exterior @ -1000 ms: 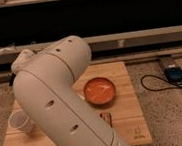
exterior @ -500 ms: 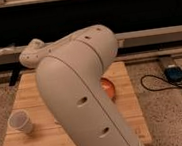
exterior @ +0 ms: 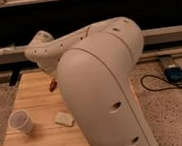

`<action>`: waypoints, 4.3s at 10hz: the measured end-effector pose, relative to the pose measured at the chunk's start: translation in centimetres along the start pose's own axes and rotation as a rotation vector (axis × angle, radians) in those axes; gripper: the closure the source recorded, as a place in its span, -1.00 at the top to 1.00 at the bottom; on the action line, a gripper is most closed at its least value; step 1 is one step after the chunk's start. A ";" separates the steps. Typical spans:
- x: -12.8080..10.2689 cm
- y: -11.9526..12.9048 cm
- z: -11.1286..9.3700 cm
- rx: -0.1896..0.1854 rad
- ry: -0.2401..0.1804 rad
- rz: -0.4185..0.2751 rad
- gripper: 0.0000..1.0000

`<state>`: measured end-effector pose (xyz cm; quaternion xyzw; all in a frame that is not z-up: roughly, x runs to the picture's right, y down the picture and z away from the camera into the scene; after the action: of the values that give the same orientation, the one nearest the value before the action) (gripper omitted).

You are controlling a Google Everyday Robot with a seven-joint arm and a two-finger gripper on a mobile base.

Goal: Stand the bottle upright

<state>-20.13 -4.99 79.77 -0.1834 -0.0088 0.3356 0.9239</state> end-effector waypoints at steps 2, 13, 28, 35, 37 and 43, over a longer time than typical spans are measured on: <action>-0.6 0.0 -0.4 -0.032 -0.096 -0.017 -1.00; -1.9 0.8 -0.6 -0.125 -0.340 -0.095 -1.00; -2.7 -2.5 -0.9 -0.165 -0.713 -0.157 -1.00; -3.2 -3.7 0.0 -0.226 -0.787 -0.143 -1.00; -3.0 -3.5 1.0 -0.252 -0.778 -0.123 -1.00; -2.6 -2.4 1.8 -0.264 -0.828 -0.069 -0.45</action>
<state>-20.93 -7.70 82.58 -0.1496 -0.4273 0.3458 0.8219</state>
